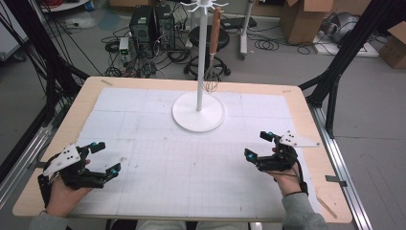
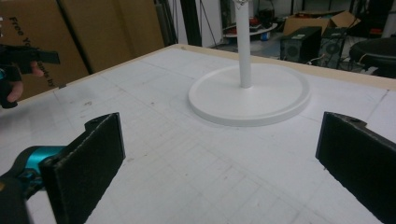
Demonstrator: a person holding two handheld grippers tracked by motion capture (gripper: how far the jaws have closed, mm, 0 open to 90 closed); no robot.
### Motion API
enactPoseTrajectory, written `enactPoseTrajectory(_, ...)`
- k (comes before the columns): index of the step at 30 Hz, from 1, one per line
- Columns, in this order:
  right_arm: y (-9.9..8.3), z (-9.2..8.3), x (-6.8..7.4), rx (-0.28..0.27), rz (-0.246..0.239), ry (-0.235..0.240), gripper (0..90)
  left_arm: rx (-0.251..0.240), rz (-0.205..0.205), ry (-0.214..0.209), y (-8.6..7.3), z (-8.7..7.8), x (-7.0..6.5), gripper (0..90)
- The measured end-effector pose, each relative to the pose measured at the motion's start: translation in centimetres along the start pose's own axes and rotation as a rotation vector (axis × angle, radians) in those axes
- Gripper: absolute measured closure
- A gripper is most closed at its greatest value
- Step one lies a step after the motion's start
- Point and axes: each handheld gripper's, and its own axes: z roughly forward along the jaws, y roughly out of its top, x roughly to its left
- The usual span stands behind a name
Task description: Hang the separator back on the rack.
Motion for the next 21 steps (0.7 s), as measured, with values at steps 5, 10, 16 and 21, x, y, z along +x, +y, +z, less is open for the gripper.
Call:
enactPoseTrajectory(5, -0.8, -1.2, -0.4, -0.017, -0.002, -0.006, 0.4, 0.000, 0.001, 0.001, 0.0, 0.0, 0.0, 1.8)
enactPoseTrajectory(10, -1.6, -2.5, -0.9, -0.021, 0.003, -0.013, 0.4, 0.000, -0.002, 0.005, 0.0, 0.0, 0.1, 1.8)
enactPoseTrajectory(16, -2.4, -4.2, -1.3, -0.023, 0.030, -0.044, 0.4, 0.006, 0.001, 0.004, -0.1, 0.3, 0.2, 1.8)
enactPoseTrajectory(21, -2.7, -4.3, -1.4, -0.018, 0.040, -0.034, 0.4, 0.019, 0.000, 0.006, -0.1, 0.7, 0.3, 1.8)
